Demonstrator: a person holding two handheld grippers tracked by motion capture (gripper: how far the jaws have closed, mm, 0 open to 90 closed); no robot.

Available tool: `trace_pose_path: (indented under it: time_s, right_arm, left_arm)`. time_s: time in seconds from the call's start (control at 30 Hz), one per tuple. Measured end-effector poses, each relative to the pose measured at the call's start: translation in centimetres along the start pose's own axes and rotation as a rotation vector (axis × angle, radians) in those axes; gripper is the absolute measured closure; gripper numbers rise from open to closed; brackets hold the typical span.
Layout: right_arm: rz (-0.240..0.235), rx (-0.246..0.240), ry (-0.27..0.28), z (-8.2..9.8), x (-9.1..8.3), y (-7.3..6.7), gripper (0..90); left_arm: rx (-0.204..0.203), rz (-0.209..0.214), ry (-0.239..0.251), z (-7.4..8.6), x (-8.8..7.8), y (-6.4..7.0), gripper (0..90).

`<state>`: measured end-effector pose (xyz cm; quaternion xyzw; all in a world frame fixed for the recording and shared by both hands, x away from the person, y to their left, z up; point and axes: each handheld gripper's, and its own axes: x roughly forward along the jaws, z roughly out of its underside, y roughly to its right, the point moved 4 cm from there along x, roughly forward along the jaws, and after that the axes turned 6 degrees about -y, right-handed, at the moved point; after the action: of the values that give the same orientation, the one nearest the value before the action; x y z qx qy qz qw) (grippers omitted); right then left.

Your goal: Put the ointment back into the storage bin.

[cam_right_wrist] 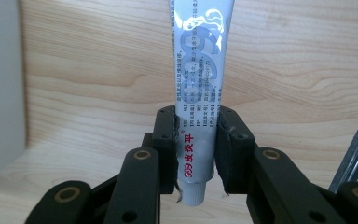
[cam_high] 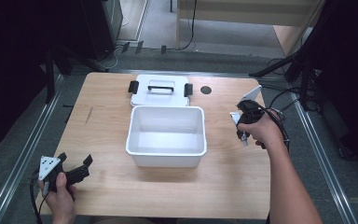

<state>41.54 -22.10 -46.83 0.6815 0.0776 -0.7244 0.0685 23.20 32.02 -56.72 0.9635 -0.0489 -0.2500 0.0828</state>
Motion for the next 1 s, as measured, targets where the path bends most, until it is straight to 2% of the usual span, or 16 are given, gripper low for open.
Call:
trace_pose_path:
  time_s: [0.3, 0.77, 1.0]
  right_arm:
    - [0.007, -0.099, 0.032, -0.6, -3.0, -2.5, 72.8]
    - [0.015, -0.155, 0.083, -1.6, -7.0, -6.0, 72.8]
    - [0.016, -0.211, 0.099, -1.7, -8.3, -7.9, 72.8]
  left_arm:
    - [-0.001, 0.003, -0.001, 0.0, 0.0, 0.0, 0.5]
    - [-0.006, 0.007, 0.001, 0.0, 0.1, 0.0, 0.4]
    - [-0.003, 0.007, -0.002, 0.0, 0.1, 0.0, 0.5]
